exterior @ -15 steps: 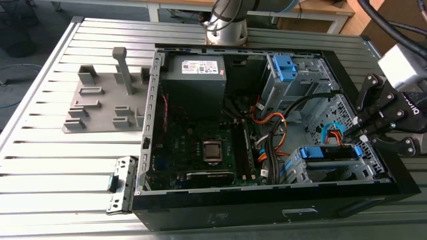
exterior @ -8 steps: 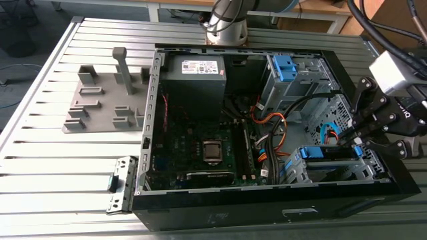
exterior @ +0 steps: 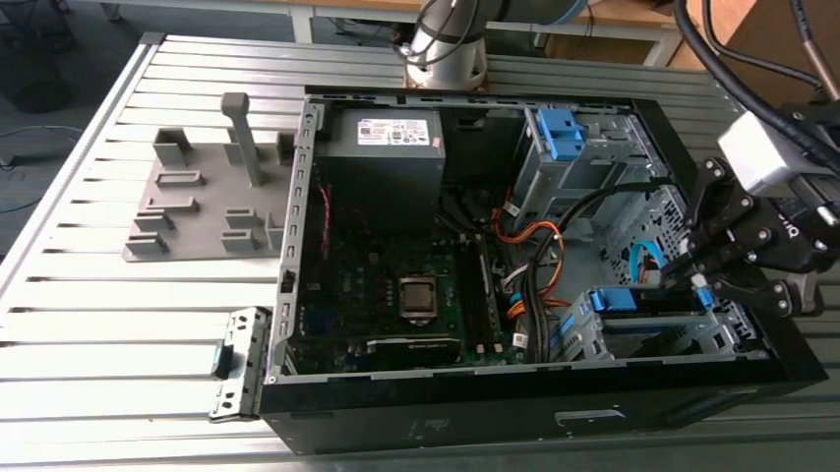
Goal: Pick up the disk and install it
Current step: 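Insert the second disk wire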
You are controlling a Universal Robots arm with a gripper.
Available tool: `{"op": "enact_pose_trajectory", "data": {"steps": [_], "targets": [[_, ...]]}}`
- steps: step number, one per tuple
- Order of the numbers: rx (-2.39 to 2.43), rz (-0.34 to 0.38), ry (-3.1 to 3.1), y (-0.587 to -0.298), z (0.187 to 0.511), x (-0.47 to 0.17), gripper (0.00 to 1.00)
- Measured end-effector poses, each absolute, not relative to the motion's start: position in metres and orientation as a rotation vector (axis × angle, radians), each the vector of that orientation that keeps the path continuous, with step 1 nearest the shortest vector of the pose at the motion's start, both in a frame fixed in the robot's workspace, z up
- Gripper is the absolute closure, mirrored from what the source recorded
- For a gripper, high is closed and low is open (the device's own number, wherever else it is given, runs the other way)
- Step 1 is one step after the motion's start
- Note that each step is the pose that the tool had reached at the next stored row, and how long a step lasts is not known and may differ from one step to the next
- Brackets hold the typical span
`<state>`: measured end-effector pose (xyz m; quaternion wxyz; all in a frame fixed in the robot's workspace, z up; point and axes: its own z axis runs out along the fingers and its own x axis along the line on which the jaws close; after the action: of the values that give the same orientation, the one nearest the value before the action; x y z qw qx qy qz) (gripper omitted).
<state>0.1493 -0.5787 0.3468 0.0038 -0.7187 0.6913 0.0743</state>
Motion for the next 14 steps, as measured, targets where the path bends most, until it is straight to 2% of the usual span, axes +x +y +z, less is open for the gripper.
{"op": "enact_pose_trajectory", "data": {"steps": [14], "targets": [[-2.252,0.233,2.167,-0.5787,0.3386,0.1493,0.84]]}}
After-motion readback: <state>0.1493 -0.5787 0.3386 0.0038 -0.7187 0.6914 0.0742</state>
